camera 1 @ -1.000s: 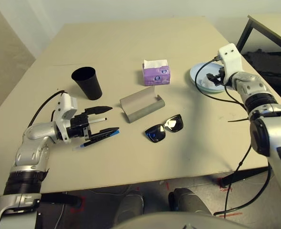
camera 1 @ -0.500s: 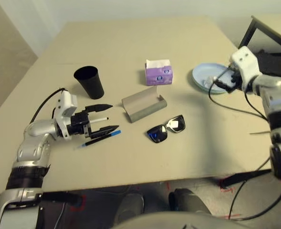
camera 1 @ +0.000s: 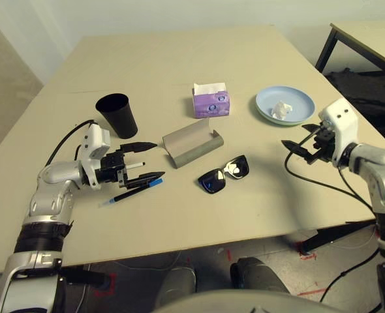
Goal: Organize and tidy the items on the table.
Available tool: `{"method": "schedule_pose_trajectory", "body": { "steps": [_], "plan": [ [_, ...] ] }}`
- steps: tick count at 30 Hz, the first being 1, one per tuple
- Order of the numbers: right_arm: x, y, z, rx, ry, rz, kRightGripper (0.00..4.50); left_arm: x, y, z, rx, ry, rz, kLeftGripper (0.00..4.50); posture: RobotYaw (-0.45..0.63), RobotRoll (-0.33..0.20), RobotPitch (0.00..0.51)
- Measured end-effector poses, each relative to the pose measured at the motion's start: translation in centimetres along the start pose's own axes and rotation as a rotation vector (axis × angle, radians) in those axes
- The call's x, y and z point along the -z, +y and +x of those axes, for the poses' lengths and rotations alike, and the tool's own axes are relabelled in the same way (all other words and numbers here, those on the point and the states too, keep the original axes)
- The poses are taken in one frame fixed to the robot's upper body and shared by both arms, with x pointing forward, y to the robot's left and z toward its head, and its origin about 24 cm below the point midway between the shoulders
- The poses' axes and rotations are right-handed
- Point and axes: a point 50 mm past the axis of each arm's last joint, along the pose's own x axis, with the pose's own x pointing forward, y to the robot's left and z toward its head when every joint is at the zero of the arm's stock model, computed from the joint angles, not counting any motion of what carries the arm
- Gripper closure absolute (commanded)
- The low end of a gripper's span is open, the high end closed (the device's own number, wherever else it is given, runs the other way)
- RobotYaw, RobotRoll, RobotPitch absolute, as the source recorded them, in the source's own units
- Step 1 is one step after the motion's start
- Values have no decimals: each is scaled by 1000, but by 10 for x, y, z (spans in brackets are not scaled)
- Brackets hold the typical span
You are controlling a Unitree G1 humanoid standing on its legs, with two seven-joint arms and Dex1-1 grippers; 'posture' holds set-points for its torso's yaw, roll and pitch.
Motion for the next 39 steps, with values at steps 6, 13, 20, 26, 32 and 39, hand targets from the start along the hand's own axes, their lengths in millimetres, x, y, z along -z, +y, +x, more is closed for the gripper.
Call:
{"method": "schedule_pose_trajectory", "body": {
  "steps": [6,13,20,26,32,39],
  "plan": [
    [-19,20,12,-192,90,-245,29,-1,-1,-9,10,18,3,0,20,0,17],
    [-62,62,37,-497,208,-664,29,6,-9,-22,9,48,-19,0,46,0,15],
    [-100,94,59,-574,276,-803,29,8,-20,-27,26,62,-22,0,77,0,21],
    [-104,107,68,-605,315,-827,29,11,-29,-32,52,86,-35,0,80,0,20],
    [-96,122,80,-635,340,-841,29,7,-27,-38,44,100,-16,0,76,0,18],
    [-81,127,99,-622,341,-933,29,4,-23,-37,39,94,-4,0,68,0,18]
  ]
}}
